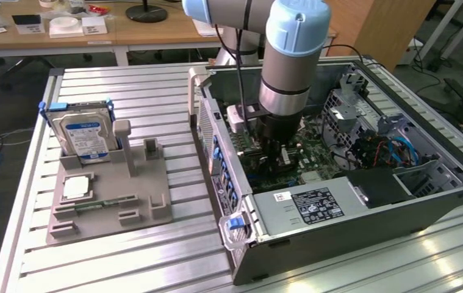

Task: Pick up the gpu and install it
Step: 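Insert the gpu into the slot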

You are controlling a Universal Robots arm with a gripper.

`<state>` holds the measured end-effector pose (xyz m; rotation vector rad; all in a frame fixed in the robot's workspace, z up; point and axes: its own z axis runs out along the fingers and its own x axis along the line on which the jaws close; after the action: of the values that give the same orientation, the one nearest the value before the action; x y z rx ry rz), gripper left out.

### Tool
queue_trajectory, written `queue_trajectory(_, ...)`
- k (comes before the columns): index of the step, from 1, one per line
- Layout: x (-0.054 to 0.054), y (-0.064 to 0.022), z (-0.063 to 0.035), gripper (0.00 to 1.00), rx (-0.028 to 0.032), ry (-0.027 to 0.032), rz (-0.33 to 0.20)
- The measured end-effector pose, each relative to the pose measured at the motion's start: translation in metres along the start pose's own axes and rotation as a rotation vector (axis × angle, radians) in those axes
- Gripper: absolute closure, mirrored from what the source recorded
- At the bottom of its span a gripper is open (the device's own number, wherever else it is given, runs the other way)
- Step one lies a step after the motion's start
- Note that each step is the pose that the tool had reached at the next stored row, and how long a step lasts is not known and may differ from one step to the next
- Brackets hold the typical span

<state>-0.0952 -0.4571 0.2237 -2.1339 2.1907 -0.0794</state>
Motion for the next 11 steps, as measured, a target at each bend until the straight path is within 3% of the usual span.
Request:
queue_trajectory(1,0.0,0.0,0.0,0.59,0.0001,-0.0001,0.0)
queue_trajectory(6,0.0,-0.0003,-0.0035,0.59,-0.0004,0.0006,0.0)
queue_trajectory(11,-0.001,-0.0024,-0.0257,0.59,-0.0002,0.0004,0.0)
